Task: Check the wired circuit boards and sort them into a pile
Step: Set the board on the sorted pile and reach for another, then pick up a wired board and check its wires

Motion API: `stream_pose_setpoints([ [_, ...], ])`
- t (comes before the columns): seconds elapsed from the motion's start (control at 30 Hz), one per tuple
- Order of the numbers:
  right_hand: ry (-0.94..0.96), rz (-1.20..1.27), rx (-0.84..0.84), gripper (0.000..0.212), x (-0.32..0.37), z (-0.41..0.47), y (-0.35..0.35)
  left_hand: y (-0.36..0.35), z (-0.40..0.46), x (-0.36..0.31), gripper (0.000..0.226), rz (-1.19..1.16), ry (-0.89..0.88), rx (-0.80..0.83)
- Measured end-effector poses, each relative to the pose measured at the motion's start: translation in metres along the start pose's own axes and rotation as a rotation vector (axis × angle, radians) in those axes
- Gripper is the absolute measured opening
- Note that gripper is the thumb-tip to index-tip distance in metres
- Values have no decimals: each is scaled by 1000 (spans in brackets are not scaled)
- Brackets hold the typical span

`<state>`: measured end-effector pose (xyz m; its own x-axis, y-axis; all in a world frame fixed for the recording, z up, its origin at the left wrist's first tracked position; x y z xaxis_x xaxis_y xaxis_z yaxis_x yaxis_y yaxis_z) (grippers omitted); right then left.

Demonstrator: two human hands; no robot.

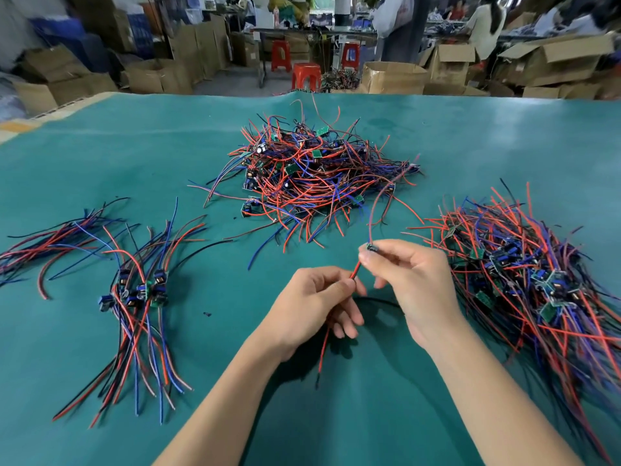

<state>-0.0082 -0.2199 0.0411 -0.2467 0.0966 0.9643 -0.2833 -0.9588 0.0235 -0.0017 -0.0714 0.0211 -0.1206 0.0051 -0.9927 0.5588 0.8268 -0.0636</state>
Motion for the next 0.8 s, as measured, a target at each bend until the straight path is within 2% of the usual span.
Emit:
stream_pose_setpoints([
  [0.13,-53,99,-178,13,-1,8,22,-6,-2,1,23,34,29,91],
  [0.3,-103,243,-388,6,0,12,53,-10,-3,4,25,117,39,146],
  [0.5,-1,461,-534,7,46,12,107,-11,-2,6,26,161,36,107],
  [0.53,21,419,-531,9,60,15,124,-10,-1,7,26,136,33,83],
  [0.6,-39,143,-469,13,82,24,148,-7,1,7,25,98,28,26],
  [0.67,-155,-131,-337,17,86,31,158,-4,4,8,20,79,22,-26],
  [0.8,-144,-482,-117,11,89,27,157,-1,4,8,12,42,7,-71],
])
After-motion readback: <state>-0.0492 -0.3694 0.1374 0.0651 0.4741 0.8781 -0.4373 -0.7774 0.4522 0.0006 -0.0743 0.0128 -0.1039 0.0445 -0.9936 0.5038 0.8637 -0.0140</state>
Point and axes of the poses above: each hand's wrist, its own z-axis towards the middle knuckle, its own y-axis out of the back of the hand, x = y × z, the point moved 6 cm from there along z, towards the middle knuckle, and after that the axes turned 3 degrees about y, right-handed, at the moved point
